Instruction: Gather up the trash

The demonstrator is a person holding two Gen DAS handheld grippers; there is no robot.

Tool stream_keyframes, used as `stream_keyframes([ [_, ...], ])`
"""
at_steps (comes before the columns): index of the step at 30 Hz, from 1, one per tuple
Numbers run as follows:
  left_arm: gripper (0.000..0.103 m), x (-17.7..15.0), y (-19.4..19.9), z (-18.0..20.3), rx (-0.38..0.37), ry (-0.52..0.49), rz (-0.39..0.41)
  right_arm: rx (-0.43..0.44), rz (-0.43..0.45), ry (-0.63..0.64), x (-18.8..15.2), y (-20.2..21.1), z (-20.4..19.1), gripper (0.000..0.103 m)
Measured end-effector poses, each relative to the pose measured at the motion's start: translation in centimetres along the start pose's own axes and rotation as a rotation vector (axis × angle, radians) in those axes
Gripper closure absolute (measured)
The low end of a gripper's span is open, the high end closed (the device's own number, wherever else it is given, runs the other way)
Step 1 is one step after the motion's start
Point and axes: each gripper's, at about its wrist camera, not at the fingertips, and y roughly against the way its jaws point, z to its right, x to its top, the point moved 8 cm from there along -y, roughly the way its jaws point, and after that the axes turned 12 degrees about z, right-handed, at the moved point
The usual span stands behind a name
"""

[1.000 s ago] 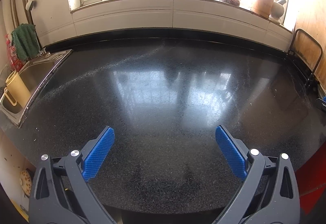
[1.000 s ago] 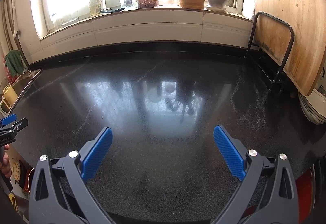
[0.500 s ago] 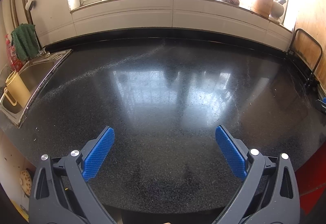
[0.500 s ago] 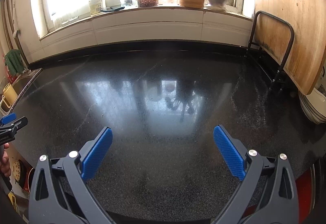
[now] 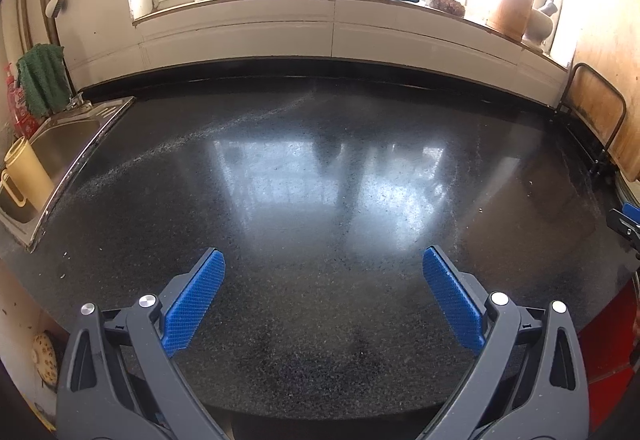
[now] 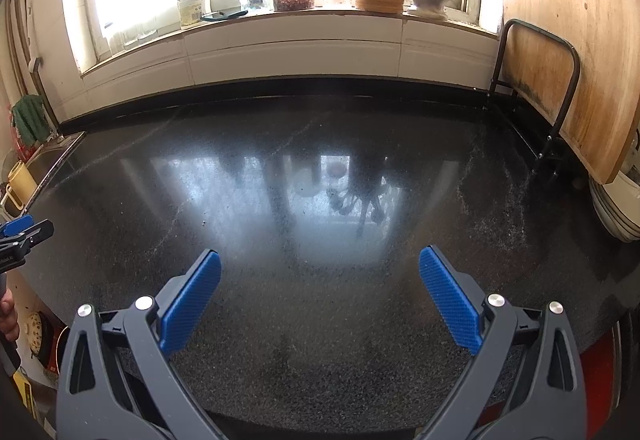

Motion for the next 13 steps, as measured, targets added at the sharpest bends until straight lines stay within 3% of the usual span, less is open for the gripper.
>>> stream_keyframes([
  [13, 0.007, 0.9, -1.7, 0.0, 0.002, -0.035, 0.004, 0.009, -0.012, -0.014, -0.2, -1.3, 1.3, 0.007],
])
